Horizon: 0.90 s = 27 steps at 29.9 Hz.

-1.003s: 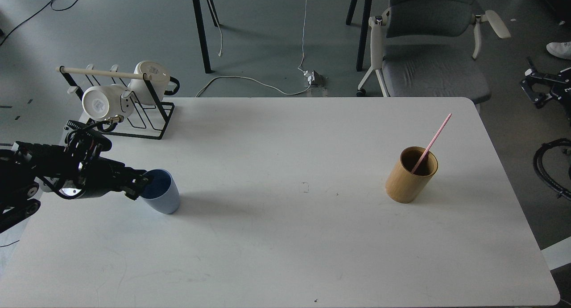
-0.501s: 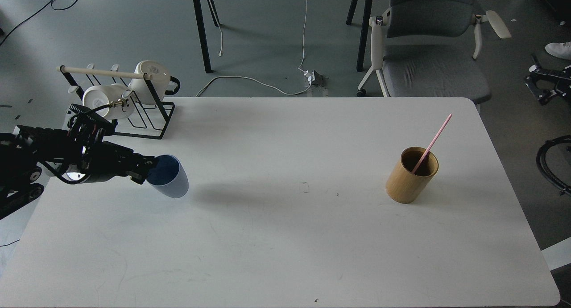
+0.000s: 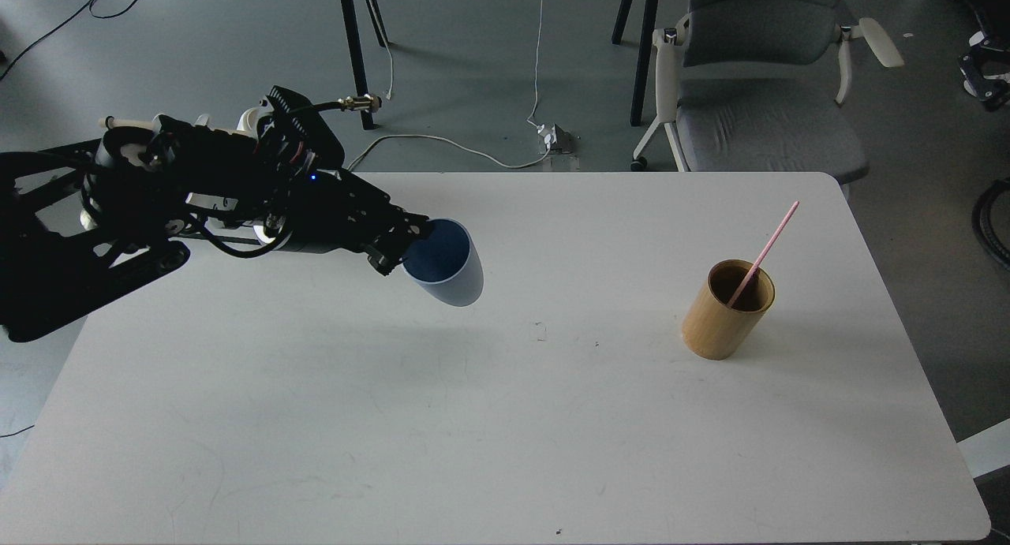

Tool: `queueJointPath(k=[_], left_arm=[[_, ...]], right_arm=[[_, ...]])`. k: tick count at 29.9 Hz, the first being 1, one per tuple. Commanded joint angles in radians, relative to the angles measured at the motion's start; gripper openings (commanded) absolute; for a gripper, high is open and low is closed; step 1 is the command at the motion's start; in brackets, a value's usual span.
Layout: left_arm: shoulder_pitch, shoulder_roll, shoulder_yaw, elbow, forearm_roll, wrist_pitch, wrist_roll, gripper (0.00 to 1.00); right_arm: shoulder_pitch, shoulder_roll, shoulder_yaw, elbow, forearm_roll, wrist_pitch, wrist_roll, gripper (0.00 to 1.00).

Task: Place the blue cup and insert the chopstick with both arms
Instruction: 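Carry the blue cup with the left gripper toward the table center and set it down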

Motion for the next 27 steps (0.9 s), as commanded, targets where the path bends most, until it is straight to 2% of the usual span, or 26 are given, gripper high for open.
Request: queueJointPath(k=[1,4,9,12,15,22,27], left_arm=[[-0.012,-0.115,0.003,0.013,0.001,0.0,0.008,0.0],[-0.005,-0.215,0.019,0.037,0.007,0.0,0.02,0.0],[-0.019,-0.307,0.148,0.062,0.017,0.0,0.034,0.01],[-0.008,-0.388,0.165,0.129,0.075,0.0,0.071,0.01],[-0.006,-0.444,0.167,0.226,0.101,0.0,0.074,0.02],[-0.005,-0.513,0.17,0.41,0.099,0.0,0.066,0.02],[0.02,-0.507,0.196,0.409,0.099,0.0,0.063,0.02]], right_arm=[[0.03,0.001,-0.006,0.0,-0.009,-0.078,-0.005,1.0],[0.083,0.012,-0.041,0.001,-0.028,-0.114,-0.006,1.0],[0.107,0.015,-0.052,0.012,-0.028,-0.12,-0.006,1.0],[0.108,0.017,-0.052,0.023,-0.026,-0.12,-0.006,1.0],[0.093,0.017,-0.053,0.029,-0.026,-0.12,-0.005,1.0],[0.061,0.012,-0.047,0.029,-0.026,-0.117,-0.005,1.0],[0.062,0.009,-0.045,0.029,-0.026,-0.115,-0.005,1.0]])
